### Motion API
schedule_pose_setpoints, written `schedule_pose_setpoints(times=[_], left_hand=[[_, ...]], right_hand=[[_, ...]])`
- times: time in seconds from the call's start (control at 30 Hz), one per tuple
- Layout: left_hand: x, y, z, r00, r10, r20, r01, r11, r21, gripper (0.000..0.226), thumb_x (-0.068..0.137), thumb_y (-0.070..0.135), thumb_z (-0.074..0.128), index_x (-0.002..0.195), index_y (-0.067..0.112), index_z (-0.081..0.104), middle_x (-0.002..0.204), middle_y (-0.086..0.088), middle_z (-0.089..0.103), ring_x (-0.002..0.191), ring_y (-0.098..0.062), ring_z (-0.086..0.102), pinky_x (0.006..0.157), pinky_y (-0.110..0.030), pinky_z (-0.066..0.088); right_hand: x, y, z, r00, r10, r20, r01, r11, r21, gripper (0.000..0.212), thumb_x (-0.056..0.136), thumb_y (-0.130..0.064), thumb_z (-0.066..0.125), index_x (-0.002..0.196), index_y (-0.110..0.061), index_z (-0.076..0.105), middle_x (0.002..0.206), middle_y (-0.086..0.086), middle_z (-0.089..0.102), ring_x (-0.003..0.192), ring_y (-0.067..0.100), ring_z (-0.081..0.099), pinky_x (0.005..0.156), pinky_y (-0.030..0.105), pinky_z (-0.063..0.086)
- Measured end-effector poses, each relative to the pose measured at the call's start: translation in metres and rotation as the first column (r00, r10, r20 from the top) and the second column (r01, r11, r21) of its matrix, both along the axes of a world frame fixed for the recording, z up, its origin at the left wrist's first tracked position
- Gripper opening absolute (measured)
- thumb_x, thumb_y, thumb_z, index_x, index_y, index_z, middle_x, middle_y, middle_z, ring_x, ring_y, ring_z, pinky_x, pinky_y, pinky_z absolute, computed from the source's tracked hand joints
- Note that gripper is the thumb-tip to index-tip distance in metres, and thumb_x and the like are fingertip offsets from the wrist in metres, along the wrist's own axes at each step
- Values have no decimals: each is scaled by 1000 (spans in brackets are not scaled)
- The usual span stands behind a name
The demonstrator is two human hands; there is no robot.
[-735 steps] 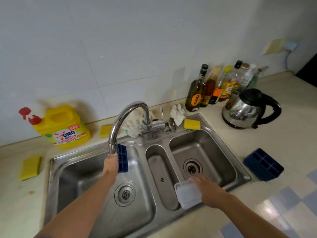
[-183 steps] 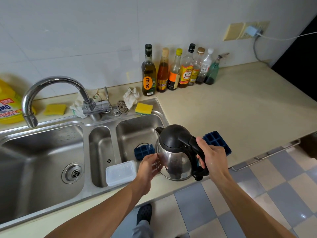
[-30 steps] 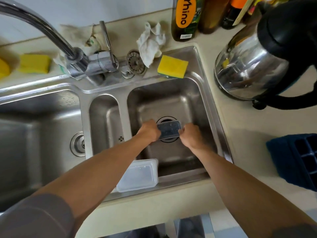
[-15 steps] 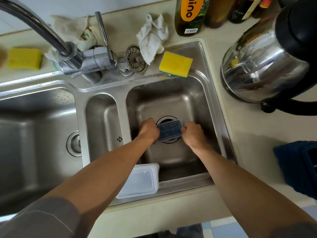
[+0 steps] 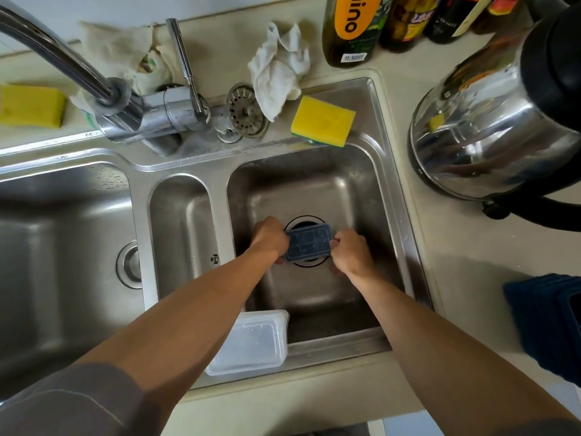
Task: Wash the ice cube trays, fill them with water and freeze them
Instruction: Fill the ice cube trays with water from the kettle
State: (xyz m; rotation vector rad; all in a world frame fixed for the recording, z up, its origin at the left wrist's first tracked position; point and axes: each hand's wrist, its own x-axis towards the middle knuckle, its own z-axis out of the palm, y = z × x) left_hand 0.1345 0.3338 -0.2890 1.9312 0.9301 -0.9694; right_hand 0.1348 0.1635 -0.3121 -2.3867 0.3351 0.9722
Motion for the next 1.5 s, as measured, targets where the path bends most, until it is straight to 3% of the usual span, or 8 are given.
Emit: schedule_pose_setpoints(times=[0.1,0.2,0.77,0.97,1.03,1.13,1.27,1.5], left_hand=[[0,4,-3,1000,22,7,-22,1000,-9,14,95,-5,57,107,-6,65,110,-25,65,95,-43,68,74,-55,62],[-6,6,-9,998,-19,64,16,999,34,12,96,-3,52,96,0,64,104,-22,65,90,-40,69,75,-53,62],[-6,10,-15,964,-232,127,212,966,150,20,98,6,57,112,-1,69,112,-23,67,99,-38,68,86,-47,60],[-7,-2,16,944,-285,168,255,950,181,42,108,34,40,111,0,65,108,-21,68,88,-28,66,81,-39,54],[-13,-7,28,947,-126,297,79,983,166,52,106,50,33,109,8,63,92,-11,64,70,-14,58,64,-29,49],[-24,-17,50,938,63,341,-84,995,47,65,98,70,26,115,14,56,94,-9,60,75,-22,68,50,-32,59],[-28,-27,88,906,50,421,-135,975,176,63,100,65,24,95,13,60,73,-4,54,55,-19,63,35,-23,50],[-31,-32,181,843,-275,462,124,936,331,40,106,34,36,110,3,60,89,-13,67,73,-29,69,65,-39,60]], right_hand=[[0,3,1,998,-57,-31,59,997,41,20,103,-13,51,95,-5,68,89,11,67,78,28,69,67,44,62],[0,2,2,994,-92,-63,97,992,78,21,103,-11,50,96,-3,67,89,13,69,79,32,71,73,52,63],[-11,3,3,989,-144,-26,146,980,135,22,107,-18,48,105,-6,65,99,16,70,90,33,71,80,53,62],[-23,-12,28,964,-248,-93,263,943,203,20,107,-16,49,99,-7,65,86,14,71,65,22,72,43,24,55],[-32,-15,44,961,-269,-59,275,928,250,18,107,-19,49,101,-9,64,78,9,70,50,12,68,40,17,49],[-40,-16,78,957,-288,24,262,899,350,19,107,-20,50,91,-15,61,69,7,70,44,10,66,42,19,50],[-50,-22,134,964,-250,85,190,880,435,24,105,-25,50,89,-13,63,67,8,71,44,15,66,43,26,54],[-38,-43,228,896,-107,431,-7,967,255,60,97,-62,47,63,-12,52,57,5,52,55,26,52,62,38,46]])
